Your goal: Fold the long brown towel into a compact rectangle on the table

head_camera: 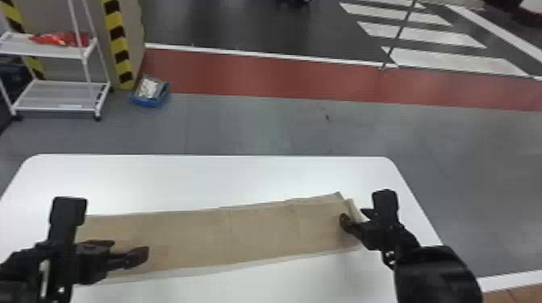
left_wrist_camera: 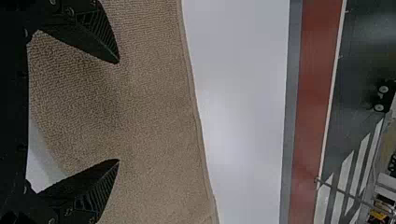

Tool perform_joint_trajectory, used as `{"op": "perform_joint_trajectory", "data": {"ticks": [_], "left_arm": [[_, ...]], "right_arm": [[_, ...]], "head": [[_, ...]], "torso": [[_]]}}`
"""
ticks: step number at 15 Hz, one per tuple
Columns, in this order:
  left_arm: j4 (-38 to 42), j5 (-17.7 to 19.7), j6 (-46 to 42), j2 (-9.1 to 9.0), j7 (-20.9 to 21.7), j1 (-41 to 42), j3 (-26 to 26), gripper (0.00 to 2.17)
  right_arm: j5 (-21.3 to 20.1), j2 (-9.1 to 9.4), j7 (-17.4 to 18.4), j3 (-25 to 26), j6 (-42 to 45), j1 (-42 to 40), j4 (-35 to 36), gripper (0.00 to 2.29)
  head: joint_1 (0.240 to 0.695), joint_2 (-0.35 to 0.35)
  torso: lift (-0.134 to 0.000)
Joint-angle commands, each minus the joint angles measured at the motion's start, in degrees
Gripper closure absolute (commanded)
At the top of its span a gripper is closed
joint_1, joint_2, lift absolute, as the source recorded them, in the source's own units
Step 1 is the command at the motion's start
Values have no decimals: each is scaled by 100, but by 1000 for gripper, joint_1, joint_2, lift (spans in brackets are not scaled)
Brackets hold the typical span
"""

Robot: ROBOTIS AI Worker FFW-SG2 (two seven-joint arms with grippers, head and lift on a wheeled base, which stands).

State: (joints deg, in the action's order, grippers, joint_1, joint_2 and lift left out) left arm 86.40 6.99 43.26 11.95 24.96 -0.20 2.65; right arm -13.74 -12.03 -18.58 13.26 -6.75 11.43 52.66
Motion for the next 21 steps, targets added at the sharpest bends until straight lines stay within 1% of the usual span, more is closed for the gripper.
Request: {"op": "perform_joint_trajectory", "data": {"ticks": [1,4,5,7,10,11,13,16,17,18,19,21], "left_arm": [[0,4,-6,1,0,11,-1,144],[-9,-5,-6,9,-8,11,-10,144],[-9,-14,-6,18,-8,2,-10,144],[-9,-14,-6,18,-17,2,-10,144],[-9,-66,30,18,-26,2,-19,144],[-9,-84,30,18,-26,-6,-19,144],[-53,-102,30,18,-26,-33,-19,144],[-105,-102,12,9,-44,-68,-19,144],[-114,-102,12,9,-44,-68,-27,144],[-123,-102,12,9,-44,-68,-27,144],[-140,-102,12,1,-52,-68,-19,144],[-149,-93,-6,-8,-52,-77,8,144]], "right_arm": [[-15,-1,-23,-8,11,0,-1,1534],[-6,-1,-49,10,293,-53,-1,1544],[3,-1,-49,10,328,-53,-1,1652],[29,-1,-49,27,451,-71,-1,1652],[47,25,-49,27,855,-150,87,1652],[65,34,-49,36,1119,-194,96,1652],[108,34,-32,45,2033,-334,87,1652],[73,34,118,45,3316,-414,-133,1652],[73,34,188,45,3632,-458,-186,1652],[47,25,267,45,3720,-449,-273,1652],[-41,8,329,45,3650,-361,-414,1652],[-577,-19,671,-8,3386,8,-985,1652]], "head": [[695,-216],[695,-213],[695,-212],[695,-208],[695,-204],[695,-201],[695,-193],[695,-175],[695,-169],[695,-165],[695,-159],[695,-161]], "torso": [[0],[0],[0],[0],[0],[0],[0],[0],[0],[0],[0],[0]]}}
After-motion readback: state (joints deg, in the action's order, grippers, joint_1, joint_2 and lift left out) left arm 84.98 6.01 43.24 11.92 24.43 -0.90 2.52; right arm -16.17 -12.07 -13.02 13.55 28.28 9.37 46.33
